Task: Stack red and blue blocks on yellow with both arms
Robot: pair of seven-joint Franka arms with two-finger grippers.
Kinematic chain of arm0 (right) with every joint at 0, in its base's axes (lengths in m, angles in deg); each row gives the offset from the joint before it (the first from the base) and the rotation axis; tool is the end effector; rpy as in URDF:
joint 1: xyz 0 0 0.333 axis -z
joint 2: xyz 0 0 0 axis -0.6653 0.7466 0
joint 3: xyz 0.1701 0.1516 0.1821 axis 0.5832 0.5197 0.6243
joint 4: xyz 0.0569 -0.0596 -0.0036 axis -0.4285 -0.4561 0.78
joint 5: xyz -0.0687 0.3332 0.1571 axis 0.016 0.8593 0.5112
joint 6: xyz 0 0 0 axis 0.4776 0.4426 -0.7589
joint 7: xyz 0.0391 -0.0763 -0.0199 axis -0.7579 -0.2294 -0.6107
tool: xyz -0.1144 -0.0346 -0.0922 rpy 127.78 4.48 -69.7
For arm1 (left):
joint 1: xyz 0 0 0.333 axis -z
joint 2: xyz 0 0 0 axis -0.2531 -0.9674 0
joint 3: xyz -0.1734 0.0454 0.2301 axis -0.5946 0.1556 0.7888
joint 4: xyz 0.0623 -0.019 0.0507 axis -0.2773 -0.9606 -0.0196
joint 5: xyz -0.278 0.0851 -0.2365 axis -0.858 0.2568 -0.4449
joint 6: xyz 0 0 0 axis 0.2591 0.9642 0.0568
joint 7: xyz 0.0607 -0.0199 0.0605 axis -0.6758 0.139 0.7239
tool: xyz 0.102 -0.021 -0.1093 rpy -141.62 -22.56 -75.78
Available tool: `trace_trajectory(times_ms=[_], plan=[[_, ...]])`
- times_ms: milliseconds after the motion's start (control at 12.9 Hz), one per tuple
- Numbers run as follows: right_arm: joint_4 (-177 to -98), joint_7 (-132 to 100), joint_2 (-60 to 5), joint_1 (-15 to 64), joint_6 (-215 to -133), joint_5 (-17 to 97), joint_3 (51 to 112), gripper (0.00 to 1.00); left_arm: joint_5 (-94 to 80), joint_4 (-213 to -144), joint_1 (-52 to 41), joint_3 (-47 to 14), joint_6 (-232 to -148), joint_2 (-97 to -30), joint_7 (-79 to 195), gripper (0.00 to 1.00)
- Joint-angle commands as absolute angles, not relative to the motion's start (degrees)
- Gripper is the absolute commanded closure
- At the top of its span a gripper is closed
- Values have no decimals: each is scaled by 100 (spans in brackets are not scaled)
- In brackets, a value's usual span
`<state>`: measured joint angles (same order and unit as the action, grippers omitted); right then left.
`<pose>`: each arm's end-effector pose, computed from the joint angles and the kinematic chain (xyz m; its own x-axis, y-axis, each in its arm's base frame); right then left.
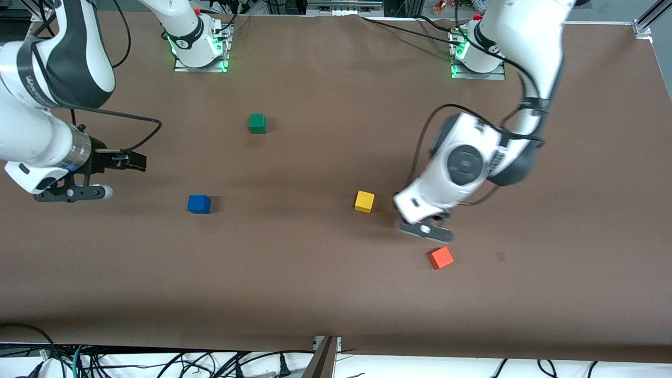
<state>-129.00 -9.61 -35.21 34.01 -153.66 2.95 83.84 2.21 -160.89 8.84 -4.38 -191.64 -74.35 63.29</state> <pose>0.5902 0.0504 0.4043 0.9805 0.0576 -0.1880 0.0629 -0.9978 0.0222 0.6021 -0.3322 0.2658 0.9580 -0.2864 -0.0127 -0.2850 -0.9563 0.0657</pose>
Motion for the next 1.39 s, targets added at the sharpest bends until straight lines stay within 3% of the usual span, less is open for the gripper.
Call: trace_trajectory(times_ms=[0,542,851,1006,1315], plan=[[-12804,-1013,-2863,3415,-15891,553,8410,1,264,-15700,1336,-318,-19115,-7817,6310,100],[-13428,-556,-1834,3099,-17834,685,8454,1,712,-15691,1654,-274,-19360,-8186,6248,100],[-14217,-547,-1788,3090,-18766,685,8454,1,730,-15691,1759,-274,-19651,-8318,6274,100],[-14351,-547,-1832,3090,-18804,702,8454,11,739,-15700,1786,-274,-19651,-8354,6292,100],[-14369,-547,-1911,3098,-18619,720,8454,43,678,-15700,1760,-283,-19651,-8301,6581,100]])
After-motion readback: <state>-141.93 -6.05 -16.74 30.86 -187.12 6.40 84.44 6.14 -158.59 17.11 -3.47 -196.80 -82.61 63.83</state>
